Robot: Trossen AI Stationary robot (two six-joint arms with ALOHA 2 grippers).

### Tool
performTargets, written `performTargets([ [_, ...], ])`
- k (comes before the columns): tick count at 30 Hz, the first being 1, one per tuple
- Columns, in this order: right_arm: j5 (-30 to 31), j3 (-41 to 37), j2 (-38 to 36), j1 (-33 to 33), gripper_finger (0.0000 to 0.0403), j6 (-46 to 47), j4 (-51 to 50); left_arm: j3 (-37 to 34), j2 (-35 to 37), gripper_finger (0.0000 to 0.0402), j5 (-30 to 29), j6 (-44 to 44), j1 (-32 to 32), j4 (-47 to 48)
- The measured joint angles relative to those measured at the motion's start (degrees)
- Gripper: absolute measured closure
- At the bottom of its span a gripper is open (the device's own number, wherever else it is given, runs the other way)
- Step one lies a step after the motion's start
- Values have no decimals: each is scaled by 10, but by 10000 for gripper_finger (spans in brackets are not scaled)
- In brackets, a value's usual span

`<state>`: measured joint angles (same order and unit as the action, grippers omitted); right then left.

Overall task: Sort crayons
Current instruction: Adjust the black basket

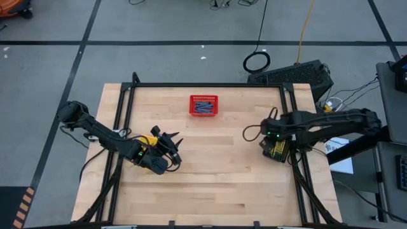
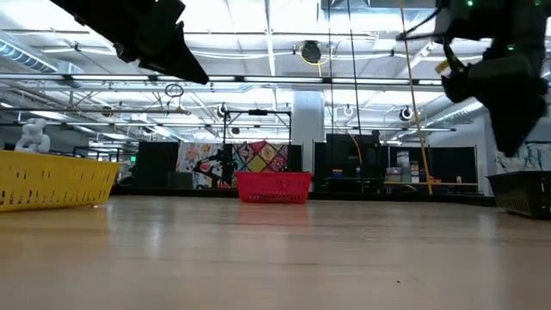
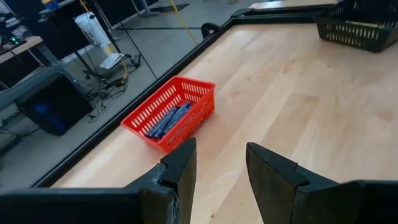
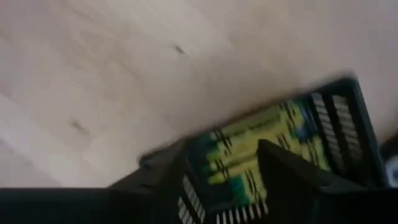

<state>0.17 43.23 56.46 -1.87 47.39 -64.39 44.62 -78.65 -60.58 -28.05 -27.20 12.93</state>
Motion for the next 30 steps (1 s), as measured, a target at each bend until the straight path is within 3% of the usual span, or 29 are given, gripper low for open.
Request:
performTargets([
  [4, 9, -26, -7, 0, 159, 66, 2, 0, 0, 258, 0, -1, 0, -2],
  [8, 16, -59, 2, 0, 141, 92, 36, 0, 0, 258, 0, -2, -1, -6],
  [18, 25, -87, 24, 0, 194, 102, 135, 0, 0, 258, 1, -2, -1, -6],
  [23, 6, -87, 25, 0, 224, 101, 129, 0, 0, 258, 1, -2, -1, -5],
  [30, 13, -87, 28, 0, 230, 107, 128, 0, 0, 258, 3, -2, -2, -5],
])
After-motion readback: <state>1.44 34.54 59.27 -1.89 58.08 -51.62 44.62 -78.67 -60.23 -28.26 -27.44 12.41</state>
